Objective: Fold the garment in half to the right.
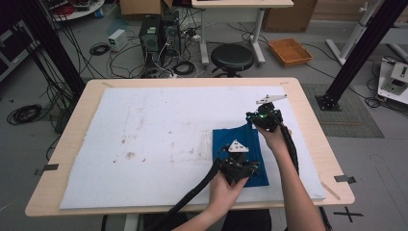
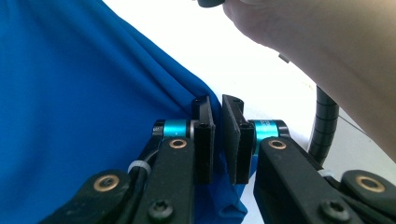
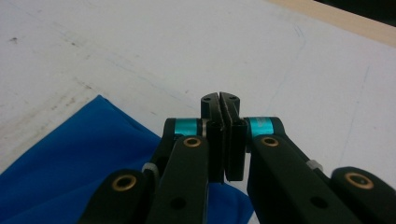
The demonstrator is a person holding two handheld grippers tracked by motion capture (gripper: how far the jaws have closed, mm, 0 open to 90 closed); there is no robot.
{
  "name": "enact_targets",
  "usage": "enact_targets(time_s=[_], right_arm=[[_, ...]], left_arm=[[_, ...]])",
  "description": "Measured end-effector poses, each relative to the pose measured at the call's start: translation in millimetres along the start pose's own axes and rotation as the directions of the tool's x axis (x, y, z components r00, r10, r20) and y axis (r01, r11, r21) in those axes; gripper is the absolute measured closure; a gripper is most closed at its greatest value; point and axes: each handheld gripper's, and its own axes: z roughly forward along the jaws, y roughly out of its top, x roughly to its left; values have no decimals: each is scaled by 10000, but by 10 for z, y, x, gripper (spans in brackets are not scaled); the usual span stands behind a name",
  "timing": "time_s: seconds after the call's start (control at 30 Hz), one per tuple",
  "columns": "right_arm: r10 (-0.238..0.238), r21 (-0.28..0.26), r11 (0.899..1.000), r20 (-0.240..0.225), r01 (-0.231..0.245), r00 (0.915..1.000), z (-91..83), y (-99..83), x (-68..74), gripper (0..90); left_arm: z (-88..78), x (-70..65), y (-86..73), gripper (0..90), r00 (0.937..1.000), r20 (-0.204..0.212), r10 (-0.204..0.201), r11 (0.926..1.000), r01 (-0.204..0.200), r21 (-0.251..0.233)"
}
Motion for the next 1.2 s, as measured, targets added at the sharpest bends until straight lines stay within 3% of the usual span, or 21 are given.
enact_targets(time_s=[0.1,0.27,0.37,0.57,0.77,0.87,0.97,1.07,1.2], right_arm=[[55,113,9999,146,-57,9999,8,-40,-34,894],[57,381,9992,379,-71,9993,23,-74,-65,894],[35,365,9993,472,-52,9989,11,-76,-71,894],[158,559,9982,774,-202,9969,4,-103,-104,883],[412,493,9977,980,-462,9943,-18,-199,-165,817],[709,284,9969,878,-736,9936,-81,-291,-186,768],[984,-84,9951,733,-980,9924,-217,-393,-173,710],[1297,-406,9910,475,-1278,9904,-399,-508,-111,671],[1386,-846,9869,74,-1375,9903,-641,-714,74,622]], left_arm=[[53,-31,15,731,9998,211,-43,9998,39,181],[30,-112,42,621,9986,365,379,9993,-379,-24],[-70,-111,51,600,9980,419,479,9988,-473,-151],[-415,-96,76,583,9962,78,865,9953,-861,-437],[-835,32,25,580,9917,-541,1166,9902,-1202,-705],[-1046,116,-20,565,9850,-1040,1379,9860,-1465,-797],[-1296,246,-86,545,9737,-1748,1463,9819,-1645,-940],[-1553,422,-155,531,9635,-2351,1281,9795,-1600,-1220],[-1852,672,-251,525,9582,-2796,598,9775,-1130,-1783]])
